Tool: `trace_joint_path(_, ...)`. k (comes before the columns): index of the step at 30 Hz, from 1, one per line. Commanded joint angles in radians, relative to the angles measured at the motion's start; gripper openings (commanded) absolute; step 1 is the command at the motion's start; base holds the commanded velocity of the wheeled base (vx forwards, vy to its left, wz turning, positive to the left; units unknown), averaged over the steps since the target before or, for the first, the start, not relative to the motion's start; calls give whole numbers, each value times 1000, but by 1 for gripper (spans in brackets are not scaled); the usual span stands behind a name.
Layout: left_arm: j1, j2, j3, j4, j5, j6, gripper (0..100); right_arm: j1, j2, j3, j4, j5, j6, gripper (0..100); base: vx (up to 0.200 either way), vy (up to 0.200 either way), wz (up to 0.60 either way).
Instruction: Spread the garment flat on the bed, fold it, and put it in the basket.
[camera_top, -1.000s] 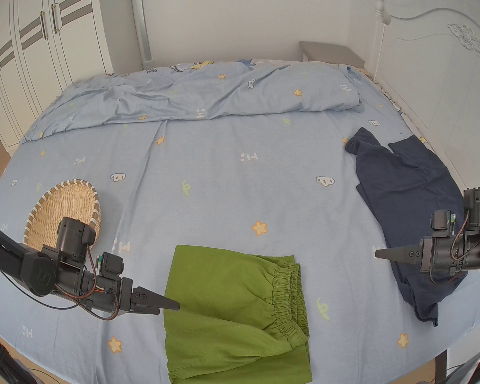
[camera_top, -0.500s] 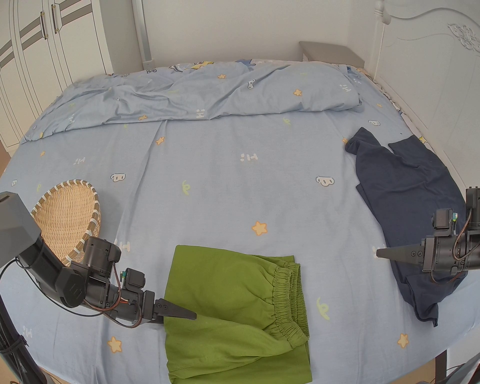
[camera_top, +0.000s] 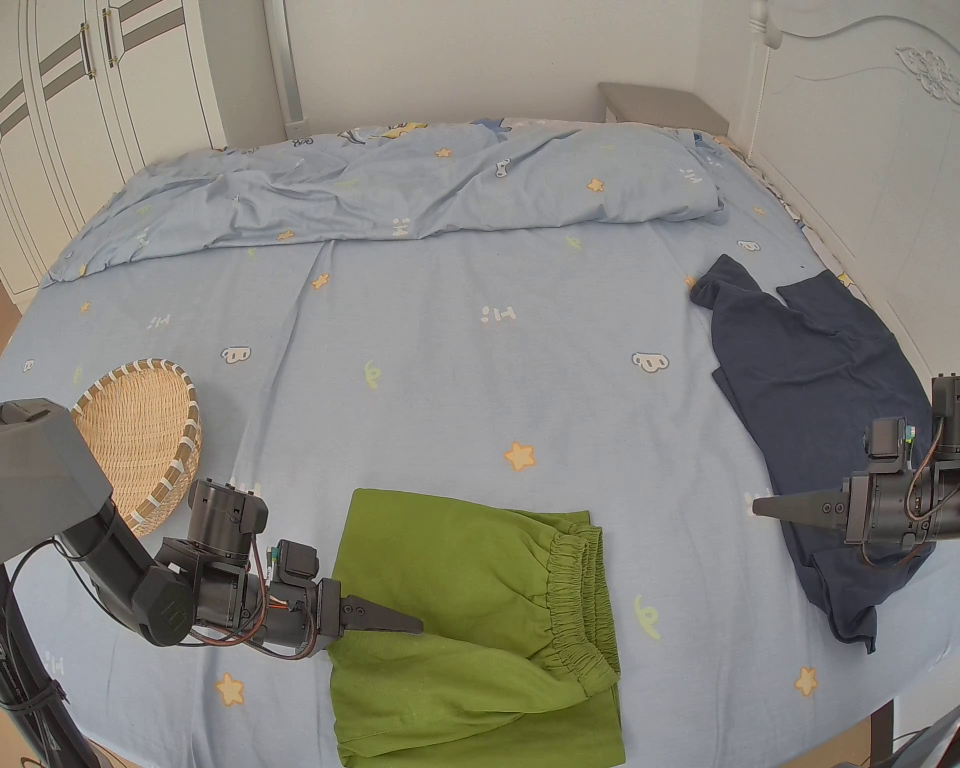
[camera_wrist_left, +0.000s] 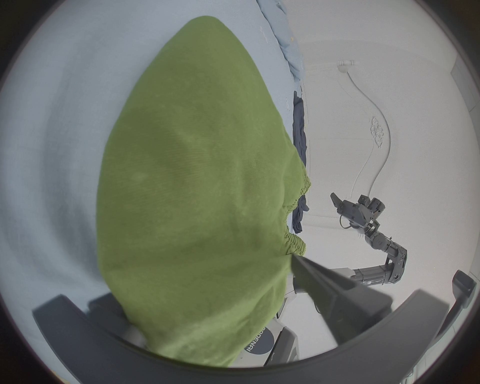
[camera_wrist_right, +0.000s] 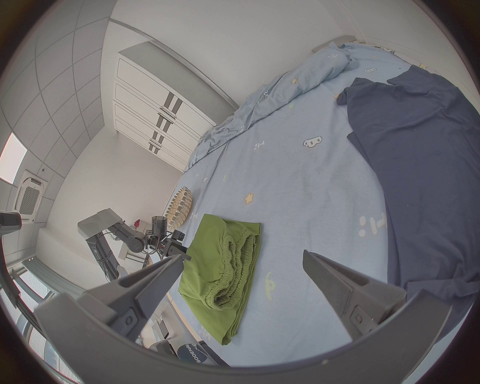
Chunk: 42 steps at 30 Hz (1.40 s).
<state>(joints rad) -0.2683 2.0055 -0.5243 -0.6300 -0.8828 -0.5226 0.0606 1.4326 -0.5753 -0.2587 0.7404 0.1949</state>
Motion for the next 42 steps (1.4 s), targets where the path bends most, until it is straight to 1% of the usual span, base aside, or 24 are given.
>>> trace_joint_path(1,-5,-16,49,-68,1,-63,0,1,0,0,-1,0,1,100,0,0,0)
trace_joint_path(3,-2,-34,56,-93,10,-96,0,-1,0,0,1,0,1,100,0,0,0)
trace_joint_path(4,-2,-34,56,-93,10,-96,0,-1,0,0,1,0,1,100,0,0,0)
trace_joint_path(6,4,-70,53,-85,36,-114,0,-1,-1,-8,7,0,1,100,0,0,0)
trace_joint_path(8,8,-111,38,-68,71,-119,0,7,-3,-31,35,0,1,100,0,0,0)
trace_joint_path(10,9,-145,26,-43,77,-120,0,25,-7,-52,59,-1,5,100,0,0,0)
trace_joint_path(11,8,-185,-5,10,79,-119,0,44,-14,-75,98,-12,6,100,0,0,0)
trace_joint_path(12,8,-188,-8,16,79,-119,0,45,-14,-77,101,-15,6,100,0,0,0)
trace_joint_path(13,9,-235,-56,108,79,-116,0,53,-14,-100,136,-50,6,100,0,0,0)
trace_joint_path(14,12,-264,-91,171,80,-114,0,54,-14,-104,145,-70,5,100,0,0,0)
trace_joint_path(15,12,-291,-137,242,80,-113,0,53,-14,-104,144,-78,3,100,0,0,0)
trace_joint_path(16,12,-297,-152,262,80,-113,0,51,-14,-104,144,-76,3,100,0,0,0)
trace_joint_path(18,14,-332,-301,458,85,-94,0,50,-1,-104,142,-79,-2,100,0,0,0)
trace_joint_path(20,15,-344,-376,570,85,-60,0,57,2,-106,145,-81,-3,100,0,0,0)
trace_joint_path(21,29,-353,-415,653,87,-20,0,61,3,-104,145,-81,-3,100,0,0,0)
trace_joint_path(22,34,-355,-422,676,87,-4,0,62,3,-104,147,-81,-3,100,0,0,0)
trace_joint_path(23,37,-353,-436,745,87,56,0,62,3,-101,147,-79,-3,100,0,0,0)
trace_joint_path(25,41,-346,-445,797,104,128,0,57,3,-101,147,-81,-2,100,0,0,0)
trace_joint_path(26,43,-341,-450,805,117,141,0,57,3,-101,147,-81,-2,100,0,0,0)
trace_joint_path(28,43,-317,-456,811,179,144,0,57,8,-97,147,-81,-2,100,0,0,0)
trace_joint_path(30,41,-312,-456,811,220,144,0,54,8,-93,147,-81,-2,100,0,100,0)
trace_joint_path(32,41,-315,-456,816,234,142,0,51,8,-92,147,-81,0,100,0,200,0)
trace_joint_path(42,34,-318,-456,816,237,139,0,53,0,-90,148,-81,1,100,0,200,0)
